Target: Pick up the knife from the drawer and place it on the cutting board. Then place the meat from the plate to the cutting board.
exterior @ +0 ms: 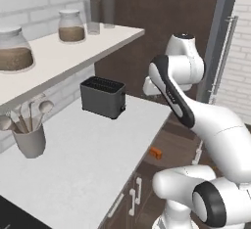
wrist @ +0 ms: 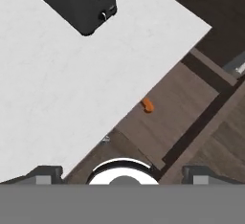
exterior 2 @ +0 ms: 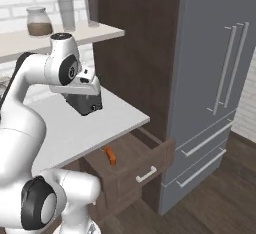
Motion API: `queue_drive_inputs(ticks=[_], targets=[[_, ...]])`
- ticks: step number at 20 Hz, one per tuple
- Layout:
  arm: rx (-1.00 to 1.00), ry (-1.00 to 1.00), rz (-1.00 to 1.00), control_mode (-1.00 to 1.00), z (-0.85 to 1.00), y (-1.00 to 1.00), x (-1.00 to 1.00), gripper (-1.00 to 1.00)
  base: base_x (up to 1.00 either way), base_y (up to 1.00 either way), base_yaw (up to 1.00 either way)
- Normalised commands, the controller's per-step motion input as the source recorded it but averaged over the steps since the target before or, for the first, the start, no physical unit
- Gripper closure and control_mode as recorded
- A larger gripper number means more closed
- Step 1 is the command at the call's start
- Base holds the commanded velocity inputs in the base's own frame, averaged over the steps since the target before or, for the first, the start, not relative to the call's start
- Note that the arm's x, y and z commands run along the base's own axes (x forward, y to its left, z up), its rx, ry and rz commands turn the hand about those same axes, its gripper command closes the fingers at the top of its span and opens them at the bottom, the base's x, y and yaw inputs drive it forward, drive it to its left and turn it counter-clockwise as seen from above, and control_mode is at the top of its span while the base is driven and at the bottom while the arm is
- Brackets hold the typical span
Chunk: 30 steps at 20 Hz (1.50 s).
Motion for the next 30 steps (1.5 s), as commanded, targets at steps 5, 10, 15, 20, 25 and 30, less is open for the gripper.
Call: queue_drive_inputs(ticks=[5, 10, 15, 20, 25, 30], targets=[[0.02, 0.03, -0.12, -1.00, -0.09, 0.00, 0.04, -1.00, 0.30, 0.03, -0.22], [0.18, 0.10, -0.25, -1.00, -0.81, -0.31, 0.00, -1.00, 0.00, 0.00, 0.00], [0.25, 0.08, -0.17, -1.00, -1.00, -0.66, 0.00, -1.00, 0.00, 0.00, 0.00], [0.09, 0.04, -0.12, -1.00, -1.00, -0.22, 0.00, -1.00, 0.00, 0.00, 0.00], [-0.01, 0.00, -0.11, -1.00, -0.98, 0.00, 0.00, -1.00, 0.00, 0.00, 0.00], [-0.04, 0.04, -0.10, -1.00, -0.73, -0.01, 0.17, -1.00, 0.00, 0.00, 0.00]])
